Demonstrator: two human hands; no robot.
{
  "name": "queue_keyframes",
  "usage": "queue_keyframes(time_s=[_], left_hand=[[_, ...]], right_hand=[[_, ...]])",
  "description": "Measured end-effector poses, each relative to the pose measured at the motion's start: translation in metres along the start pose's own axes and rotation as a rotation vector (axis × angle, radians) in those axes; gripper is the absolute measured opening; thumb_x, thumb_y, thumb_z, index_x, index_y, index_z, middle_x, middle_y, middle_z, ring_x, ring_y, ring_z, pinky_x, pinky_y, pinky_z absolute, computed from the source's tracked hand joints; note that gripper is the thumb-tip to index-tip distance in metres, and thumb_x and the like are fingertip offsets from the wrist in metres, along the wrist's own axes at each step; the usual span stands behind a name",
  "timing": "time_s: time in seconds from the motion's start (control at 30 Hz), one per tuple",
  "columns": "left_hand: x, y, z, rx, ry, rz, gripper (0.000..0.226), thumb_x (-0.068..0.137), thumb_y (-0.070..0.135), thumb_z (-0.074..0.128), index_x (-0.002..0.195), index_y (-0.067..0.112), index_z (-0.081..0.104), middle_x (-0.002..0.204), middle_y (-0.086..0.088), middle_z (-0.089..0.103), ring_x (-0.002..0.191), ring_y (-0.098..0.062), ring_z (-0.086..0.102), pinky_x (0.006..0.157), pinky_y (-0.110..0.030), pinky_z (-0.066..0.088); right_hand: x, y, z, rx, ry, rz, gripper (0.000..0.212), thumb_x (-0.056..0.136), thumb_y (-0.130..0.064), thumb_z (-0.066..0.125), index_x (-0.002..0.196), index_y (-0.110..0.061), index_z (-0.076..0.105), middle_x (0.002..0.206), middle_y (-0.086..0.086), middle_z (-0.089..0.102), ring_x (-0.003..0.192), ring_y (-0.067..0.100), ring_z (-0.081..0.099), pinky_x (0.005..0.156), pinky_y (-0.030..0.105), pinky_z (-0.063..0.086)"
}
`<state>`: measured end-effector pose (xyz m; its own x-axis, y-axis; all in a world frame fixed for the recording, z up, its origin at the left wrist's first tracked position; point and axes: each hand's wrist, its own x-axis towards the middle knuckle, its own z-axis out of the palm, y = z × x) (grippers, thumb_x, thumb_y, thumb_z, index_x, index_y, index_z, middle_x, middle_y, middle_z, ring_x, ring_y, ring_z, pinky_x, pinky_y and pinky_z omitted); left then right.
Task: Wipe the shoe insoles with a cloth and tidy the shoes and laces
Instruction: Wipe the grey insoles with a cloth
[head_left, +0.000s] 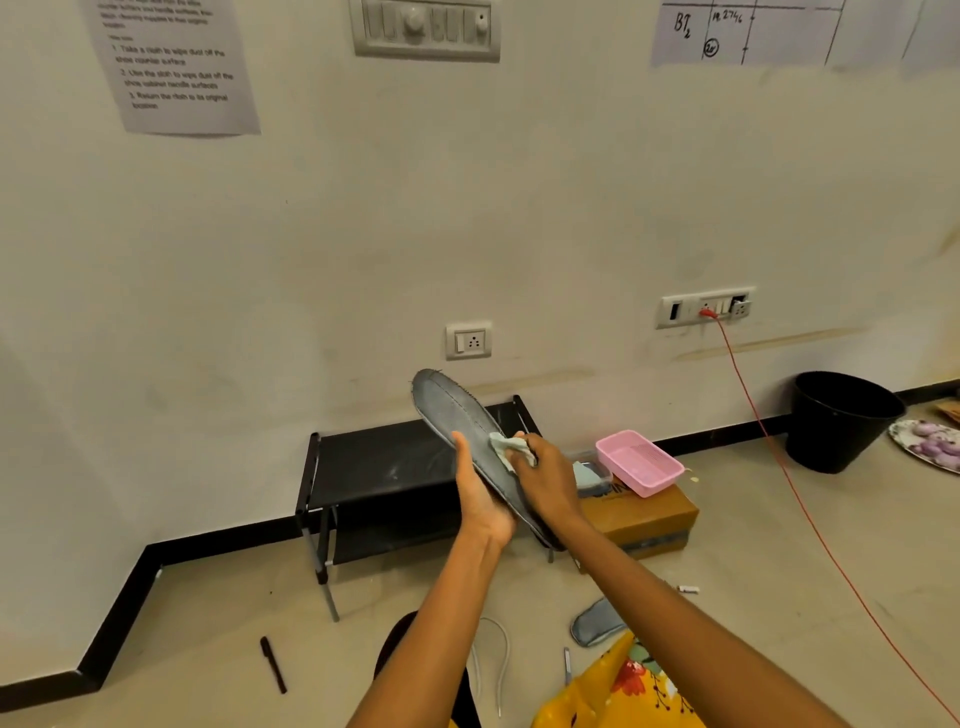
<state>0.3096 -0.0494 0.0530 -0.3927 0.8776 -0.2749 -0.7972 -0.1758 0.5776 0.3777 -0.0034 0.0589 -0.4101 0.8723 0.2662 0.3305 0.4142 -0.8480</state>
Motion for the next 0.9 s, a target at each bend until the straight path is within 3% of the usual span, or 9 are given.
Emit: queue_keyframes(time_s=[0.1,0.17,0.27,0.4,0.53,0.6,0.73,0.8,0.9], left_hand=[[0.003,0.001,-0.007,-0.043,0.025,0.063,0.082,0.079,0.076,0.037,0.111,0.004,0.061,0.111,-0.017,0.065,0.110,-0.031,0.060,0.102,-0.045,0.044],[0.005,0.011,-0.015,-0.104,0.008,0.083,0.078,0.081,0.075,0.035,0.101,0.004,0.060,0.094,-0.014,0.069,0.089,-0.027,0.068,0.087,-0.039,0.053],[0.004,0.017,-0.023,-0.148,-0.046,0.055,0.081,0.078,0.077,0.038,0.103,0.003,0.058,0.097,-0.017,0.067,0.089,-0.028,0.066,0.081,-0.038,0.055],[0.005,0.002,-0.015,-0.044,-0.001,0.069,0.085,0.080,0.078,0.031,0.103,0.002,0.061,0.090,-0.014,0.068,0.088,-0.027,0.064,0.087,-0.039,0.048],[0.008,0.007,-0.023,-0.074,-0.013,0.046,0.088,0.071,0.081,0.043,0.111,0.003,0.057,0.105,-0.017,0.066,0.094,-0.028,0.064,0.095,-0.041,0.047],[0.007,0.006,-0.025,-0.078,-0.017,0.040,0.091,0.067,0.082,0.047,0.115,0.004,0.056,0.113,-0.018,0.062,0.101,-0.030,0.060,0.102,-0.044,0.041],[0.004,0.001,-0.011,-0.030,0.006,0.079,0.085,0.080,0.079,0.030,0.102,0.002,0.061,0.086,-0.013,0.068,0.082,-0.026,0.065,0.083,-0.038,0.050],[0.007,0.005,-0.012,-0.047,0.006,0.053,0.083,0.080,0.078,0.032,0.100,0.003,0.061,0.082,-0.013,0.070,0.078,-0.025,0.068,0.083,-0.039,0.052],[0.006,0.015,-0.020,-0.124,-0.034,0.031,0.085,0.076,0.079,0.038,0.104,0.001,0.059,0.096,-0.018,0.069,0.091,-0.030,0.063,0.092,-0.043,0.047]], right_hand=[[-0.001,0.001,0.009,-0.281,-0.064,-0.175,0.024,0.092,-0.026,0.053,0.106,-0.011,0.067,0.103,0.004,0.059,0.099,0.020,0.052,0.072,0.019,0.040],[-0.015,0.000,0.007,-0.332,-0.180,-0.358,0.026,0.089,-0.030,0.058,0.106,-0.014,0.070,0.112,0.004,0.056,0.107,0.018,0.045,0.085,0.025,0.041],[-0.019,0.012,-0.011,-0.398,-0.202,-0.585,0.025,0.085,-0.036,0.059,0.099,-0.020,0.073,0.107,0.000,0.062,0.104,0.018,0.049,0.081,0.030,0.042],[0.001,0.016,-0.019,-0.438,0.003,-0.393,0.022,0.088,-0.027,0.059,0.105,-0.023,0.071,0.111,0.000,0.060,0.107,0.020,0.047,0.084,0.036,0.045],[-0.023,0.010,-0.012,-0.357,-0.212,-0.503,0.025,0.087,-0.029,0.059,0.106,-0.019,0.071,0.116,0.000,0.058,0.113,0.018,0.042,0.090,0.035,0.040],[-0.021,0.015,-0.021,-0.439,-0.207,-0.557,0.026,0.085,-0.035,0.059,0.103,-0.022,0.072,0.113,0.000,0.061,0.111,0.020,0.046,0.087,0.037,0.043],[-0.004,0.008,-0.022,-0.494,-0.003,-0.404,0.024,0.089,-0.023,0.060,0.110,-0.021,0.069,0.115,0.000,0.060,0.110,0.018,0.045,0.087,0.032,0.042],[-0.013,0.002,-0.013,-0.425,-0.098,-0.435,0.023,0.089,-0.020,0.059,0.110,-0.017,0.069,0.116,0.001,0.058,0.108,0.015,0.043,0.087,0.025,0.039],[-0.027,0.001,-0.015,-0.368,-0.283,-0.470,0.025,0.088,-0.025,0.061,0.109,-0.015,0.069,0.121,0.002,0.053,0.108,0.015,0.044,0.088,0.022,0.038]])
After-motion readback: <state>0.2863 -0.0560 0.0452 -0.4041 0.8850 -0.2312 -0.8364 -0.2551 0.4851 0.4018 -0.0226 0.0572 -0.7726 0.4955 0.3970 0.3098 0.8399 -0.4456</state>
